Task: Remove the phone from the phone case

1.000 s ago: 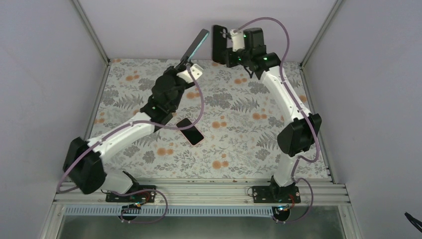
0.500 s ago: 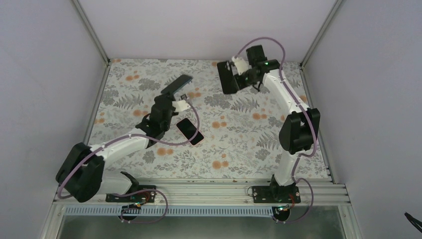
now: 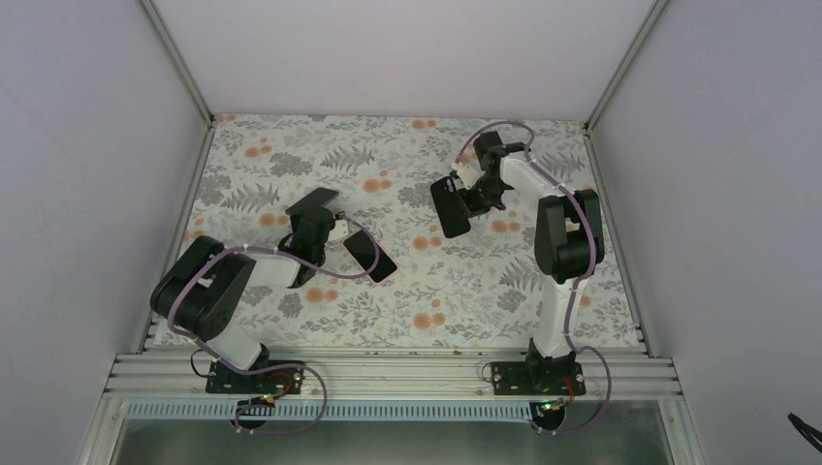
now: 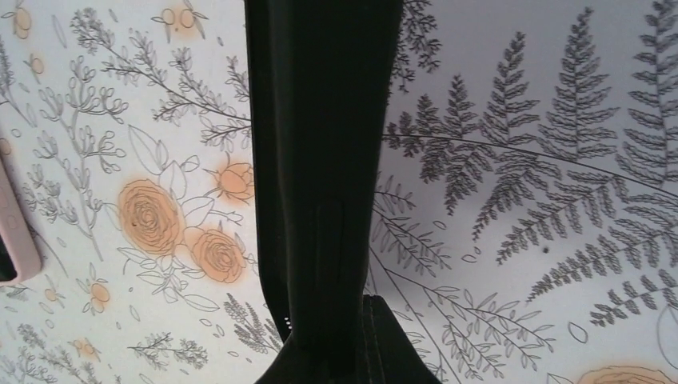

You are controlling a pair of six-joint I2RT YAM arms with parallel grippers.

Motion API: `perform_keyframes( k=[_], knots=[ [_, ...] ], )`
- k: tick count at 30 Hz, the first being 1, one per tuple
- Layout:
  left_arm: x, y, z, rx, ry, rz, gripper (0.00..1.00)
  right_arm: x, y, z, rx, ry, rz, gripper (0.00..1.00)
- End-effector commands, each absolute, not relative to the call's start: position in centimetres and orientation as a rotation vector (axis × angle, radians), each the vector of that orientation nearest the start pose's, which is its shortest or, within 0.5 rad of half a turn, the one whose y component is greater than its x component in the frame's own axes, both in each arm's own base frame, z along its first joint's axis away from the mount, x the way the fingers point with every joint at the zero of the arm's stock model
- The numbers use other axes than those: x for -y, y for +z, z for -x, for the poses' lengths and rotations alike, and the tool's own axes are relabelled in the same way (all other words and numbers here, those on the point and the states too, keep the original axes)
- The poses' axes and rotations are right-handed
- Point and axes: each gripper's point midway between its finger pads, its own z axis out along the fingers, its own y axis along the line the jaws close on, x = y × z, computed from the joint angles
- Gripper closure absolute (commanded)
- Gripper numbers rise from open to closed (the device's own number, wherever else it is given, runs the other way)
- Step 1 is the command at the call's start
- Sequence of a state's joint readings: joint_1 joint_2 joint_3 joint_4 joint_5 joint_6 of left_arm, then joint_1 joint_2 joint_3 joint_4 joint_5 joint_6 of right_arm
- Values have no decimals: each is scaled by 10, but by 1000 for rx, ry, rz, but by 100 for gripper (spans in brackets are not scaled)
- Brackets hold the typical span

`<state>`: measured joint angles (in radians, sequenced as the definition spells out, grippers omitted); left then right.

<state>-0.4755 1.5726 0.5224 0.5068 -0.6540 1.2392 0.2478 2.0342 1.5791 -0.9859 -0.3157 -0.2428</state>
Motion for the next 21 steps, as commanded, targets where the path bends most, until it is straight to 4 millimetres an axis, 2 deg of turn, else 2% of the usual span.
perform_keyframes(
  k=[1, 6, 8, 9, 11, 14, 15, 17, 20, 21],
  knots=[
    [72, 83, -383, -1740, 1175, -1335, 98, -124, 49, -406, -2906, 280, 696, 96],
    [73, 60, -379, -1819, 1115, -1401, 92, -95, 49, -423, -2904, 145, 644, 96],
    [72, 50, -375, -1841, 1110, -1440, 91, -85, 49, -428, -2907, 105, 628, 91],
    [72, 46, -373, -1847, 1101, -1457, 86, -80, 50, -429, -2907, 89, 621, 89],
    [77, 39, -367, -1862, 1042, -1497, 72, -70, 54, -433, -2900, 43, 612, 80],
    [83, 35, -358, -1905, 945, -1540, 30, -56, 65, -441, -2871, -46, 589, 77],
    [84, 35, -355, -1923, 911, -1550, 22, -50, 72, -445, -2856, -83, 573, 75],
    [89, 38, -349, -1953, 836, -1567, 11, -40, 84, -451, -2825, -163, 551, 65],
    [101, 49, -337, -1988, 700, -1586, 0, -32, 109, -456, -2771, -250, 535, 53],
    [107, 57, -334, -1994, 644, -1581, 0, -32, 116, -456, -2754, -268, 541, 39]
  ],
)
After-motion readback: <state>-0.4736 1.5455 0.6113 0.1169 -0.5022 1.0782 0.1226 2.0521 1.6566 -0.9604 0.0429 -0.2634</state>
